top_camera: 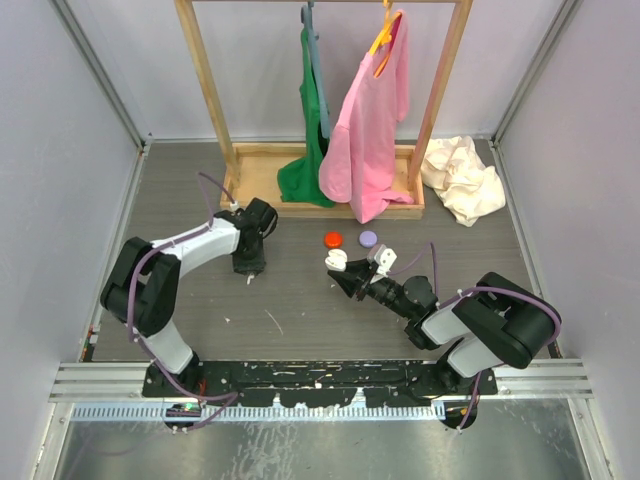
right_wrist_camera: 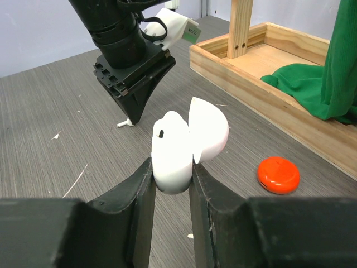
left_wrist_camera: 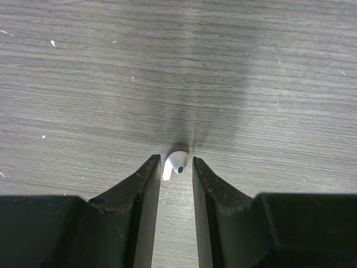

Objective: Insert the wireless bluetooth earbuds into the charging case
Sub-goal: Pick up the earbud from the center of the board.

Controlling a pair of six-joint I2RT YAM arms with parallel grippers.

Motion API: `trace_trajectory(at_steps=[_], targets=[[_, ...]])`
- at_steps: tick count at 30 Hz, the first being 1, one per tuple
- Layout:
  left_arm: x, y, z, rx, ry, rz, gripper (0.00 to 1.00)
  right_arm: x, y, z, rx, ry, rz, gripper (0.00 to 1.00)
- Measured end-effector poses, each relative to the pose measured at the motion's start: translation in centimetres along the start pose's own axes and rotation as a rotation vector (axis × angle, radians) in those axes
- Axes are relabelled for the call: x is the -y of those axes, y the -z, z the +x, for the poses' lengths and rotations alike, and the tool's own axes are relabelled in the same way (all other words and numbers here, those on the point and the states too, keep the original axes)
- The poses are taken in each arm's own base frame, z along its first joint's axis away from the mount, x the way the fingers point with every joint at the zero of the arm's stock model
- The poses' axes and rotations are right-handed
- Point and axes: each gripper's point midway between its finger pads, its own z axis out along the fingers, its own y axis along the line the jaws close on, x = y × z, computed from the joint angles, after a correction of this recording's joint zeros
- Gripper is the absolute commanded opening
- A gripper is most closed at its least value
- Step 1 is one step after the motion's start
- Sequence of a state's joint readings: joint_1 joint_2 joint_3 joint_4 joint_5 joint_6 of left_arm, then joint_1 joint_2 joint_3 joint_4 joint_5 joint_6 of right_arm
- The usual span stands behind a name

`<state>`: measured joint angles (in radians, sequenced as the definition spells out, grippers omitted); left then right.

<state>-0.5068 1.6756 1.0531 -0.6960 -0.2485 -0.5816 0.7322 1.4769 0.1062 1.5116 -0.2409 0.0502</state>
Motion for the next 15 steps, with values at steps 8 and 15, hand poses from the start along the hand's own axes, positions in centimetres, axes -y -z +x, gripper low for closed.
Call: trace_trajectory(at_steps=[8,15], targets=[[0.1,-1.0,0.5,-0.039,-0.014,-0.006,0.26,0.0,0.0,0.0,0.0,0.0,0.0,0.06],[0.1,-1.3,0.3,-0.053,-0.014,0.003,0.22,0.0,0.0,0.0,0.0,0.0,0.0,0.06]])
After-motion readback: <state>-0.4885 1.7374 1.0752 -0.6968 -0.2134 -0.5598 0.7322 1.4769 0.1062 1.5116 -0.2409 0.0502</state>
